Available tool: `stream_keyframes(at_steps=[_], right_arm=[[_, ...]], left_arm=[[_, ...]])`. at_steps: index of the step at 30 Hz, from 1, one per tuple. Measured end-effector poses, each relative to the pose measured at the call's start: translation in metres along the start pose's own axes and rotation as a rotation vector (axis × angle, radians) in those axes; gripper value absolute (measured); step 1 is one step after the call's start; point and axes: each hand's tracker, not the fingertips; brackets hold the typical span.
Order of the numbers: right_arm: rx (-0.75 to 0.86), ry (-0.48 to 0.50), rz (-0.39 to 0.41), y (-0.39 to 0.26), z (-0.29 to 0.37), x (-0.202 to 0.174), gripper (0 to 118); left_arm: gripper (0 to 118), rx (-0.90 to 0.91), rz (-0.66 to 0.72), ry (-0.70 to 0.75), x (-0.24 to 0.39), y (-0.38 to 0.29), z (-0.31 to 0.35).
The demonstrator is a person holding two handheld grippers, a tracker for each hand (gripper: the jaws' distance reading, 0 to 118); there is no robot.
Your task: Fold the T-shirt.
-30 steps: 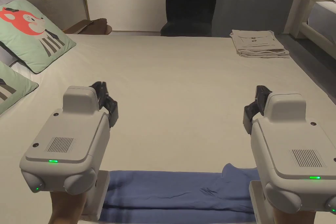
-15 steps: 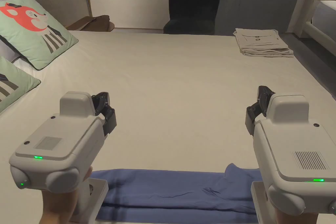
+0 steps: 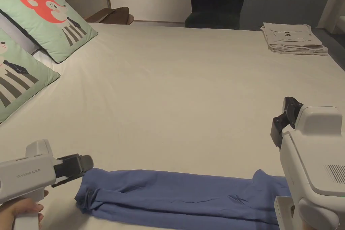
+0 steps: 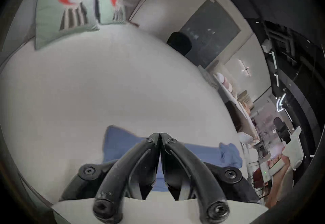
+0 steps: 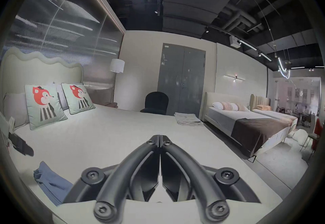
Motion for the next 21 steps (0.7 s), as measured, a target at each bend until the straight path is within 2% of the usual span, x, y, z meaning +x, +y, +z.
stream_keyframes(at_steps=[3,6,7,10,11,18,20,21], right_arm=[[-0.019,0.004,0.006,-0.004,-0.003,-0.006,0],[-0.036,0.006,0.021,-0.009,-0.006,-0.010,0],[-0.043,0.005,0.026,-0.011,-0.008,-0.011,0],[-0.060,0.003,0.035,-0.013,-0.011,-0.014,0],[-0.063,0.001,0.037,-0.014,-0.012,-0.014,0],[-0.078,-0.002,0.054,-0.017,-0.016,-0.016,0],[-0.079,-0.005,0.058,-0.017,-0.016,-0.016,0],[-0.079,-0.007,0.060,-0.017,-0.016,-0.016,0]], left_arm=[[0,-0.046,0.042,0.033,-0.037,0.001,-0.011],[2,-0.075,0.064,0.024,-0.048,-0.004,-0.016],[17,-0.088,0.073,0.014,-0.054,-0.005,-0.019],[94,-0.125,0.123,-0.015,-0.065,-0.006,-0.026],[103,-0.129,0.128,-0.025,-0.067,-0.008,-0.028],[102,-0.170,0.130,-0.060,-0.071,-0.011,-0.045],[90,-0.176,0.110,-0.061,-0.065,-0.013,-0.049],[80,-0.173,0.101,-0.060,-0.062,-0.013,-0.051]])
